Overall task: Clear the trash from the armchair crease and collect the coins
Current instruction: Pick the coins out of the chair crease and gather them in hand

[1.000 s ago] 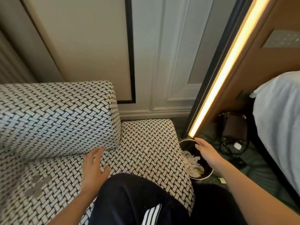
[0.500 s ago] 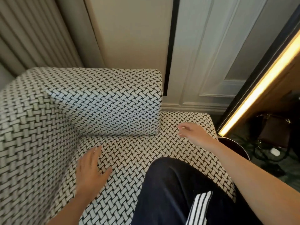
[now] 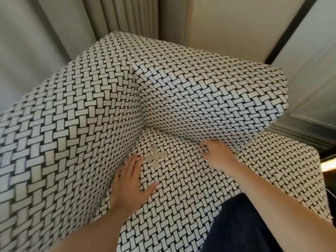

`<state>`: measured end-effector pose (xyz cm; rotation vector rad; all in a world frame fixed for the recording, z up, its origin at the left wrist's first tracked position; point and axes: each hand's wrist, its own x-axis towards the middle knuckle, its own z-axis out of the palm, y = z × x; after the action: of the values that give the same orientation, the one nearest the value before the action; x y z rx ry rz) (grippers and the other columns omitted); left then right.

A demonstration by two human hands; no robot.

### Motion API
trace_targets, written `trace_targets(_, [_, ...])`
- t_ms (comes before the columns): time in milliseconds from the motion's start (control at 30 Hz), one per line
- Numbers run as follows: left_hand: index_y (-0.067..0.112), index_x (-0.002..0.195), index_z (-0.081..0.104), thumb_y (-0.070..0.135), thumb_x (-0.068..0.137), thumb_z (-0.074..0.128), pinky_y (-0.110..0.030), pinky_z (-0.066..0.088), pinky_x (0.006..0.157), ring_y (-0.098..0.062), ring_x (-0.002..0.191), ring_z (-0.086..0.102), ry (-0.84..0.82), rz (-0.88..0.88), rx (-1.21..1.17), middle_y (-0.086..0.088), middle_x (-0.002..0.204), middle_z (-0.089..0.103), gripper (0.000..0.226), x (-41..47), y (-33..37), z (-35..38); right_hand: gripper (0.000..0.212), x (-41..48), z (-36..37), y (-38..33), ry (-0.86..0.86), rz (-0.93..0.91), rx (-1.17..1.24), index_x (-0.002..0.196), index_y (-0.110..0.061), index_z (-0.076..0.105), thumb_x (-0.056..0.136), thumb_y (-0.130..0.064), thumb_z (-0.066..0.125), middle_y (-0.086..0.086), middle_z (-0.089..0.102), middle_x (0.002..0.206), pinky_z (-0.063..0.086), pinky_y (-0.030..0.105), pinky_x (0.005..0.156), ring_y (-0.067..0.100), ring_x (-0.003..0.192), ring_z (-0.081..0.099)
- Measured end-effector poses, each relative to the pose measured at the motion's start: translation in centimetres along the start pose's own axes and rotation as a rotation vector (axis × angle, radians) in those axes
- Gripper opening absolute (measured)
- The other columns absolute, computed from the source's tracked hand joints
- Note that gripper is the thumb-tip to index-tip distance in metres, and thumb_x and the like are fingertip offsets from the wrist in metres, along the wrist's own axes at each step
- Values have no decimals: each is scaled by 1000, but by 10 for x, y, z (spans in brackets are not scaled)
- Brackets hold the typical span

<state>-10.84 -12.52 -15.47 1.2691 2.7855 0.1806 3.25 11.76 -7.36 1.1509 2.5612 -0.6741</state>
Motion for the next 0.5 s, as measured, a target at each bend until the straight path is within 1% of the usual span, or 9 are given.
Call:
trace_targets(33, [24,149,1,85,76,12,-36,-10,114,-12,143,-6,-4,9,5,4,157,-4,96,0,4,-2,48,3,5,4,-7,79,-89,142,-28,35,96,-30,45,12,40,142,50,48,93,26,103,59])
trace_targets(67, [25,149,2,85,76,13,-35,-13,112,-12,143,-5,-12,0,11,4,157,-2,95,0,0,0,51,13,14,1,-46,132,-154,145,-32,28,96,-34,43,14,29,149,37,56,104,36,123,47])
trace_targets(133, [27,149,5,84,77,17,-36,-13,112,-13,144,-3,-15,-4,-8,3,158,-1,93,1,-1,1,53,21,24,0,-92,222,-161,147,-36,18,97,-39,37,18,14,154,32,60,107,45,132,34])
trace_targets(167, [27,149,4,84,77,18,-36,-12,112,-13,144,-3,-16,-7,-15,4,158,-1,92,0,-1,2,51,24,27,0,-81,241,-147,147,-33,20,97,-38,34,22,18,151,39,58,102,45,127,40])
trace_targets(233, [28,149,3,83,78,18,-39,-7,113,-13,144,-5,-20,-3,-29,4,158,-3,91,0,-1,4,44,26,28,-1,-1,209,-146,139,-21,36,98,-35,33,23,49,127,54,47,83,34,103,59])
trace_targets(267, [28,149,3,83,78,19,-41,-4,114,-13,144,-5,-18,-3,-35,4,158,-3,91,0,-1,5,38,27,28,-1,47,176,-169,129,-15,48,98,-32,35,14,60,103,55,38,68,26,85,63])
trace_targets(333, [28,149,4,82,79,20,-46,5,115,-14,144,-2,-31,-6,-49,3,158,-1,90,0,-2,7,30,29,24,-2,91,136,-247,108,-10,61,98,-27,38,1,58,72,45,25,54,15,62,57])
trace_targets(400, [29,150,3,82,79,21,-48,11,114,-15,145,0,-51,-10,-67,2,158,0,90,0,-2,7,24,31,20,-4,112,144,-317,98,-7,65,97,-19,44,0,53,67,46,25,57,16,61,55])
trace_targets(500, [31,149,-4,82,78,20,-48,9,116,-13,145,-4,-72,-13,-76,4,158,-4,91,0,-3,7,19,29,16,-13,160,115,-352,102,-9,66,92,-7,50,4,61,77,45,24,58,18,66,53])
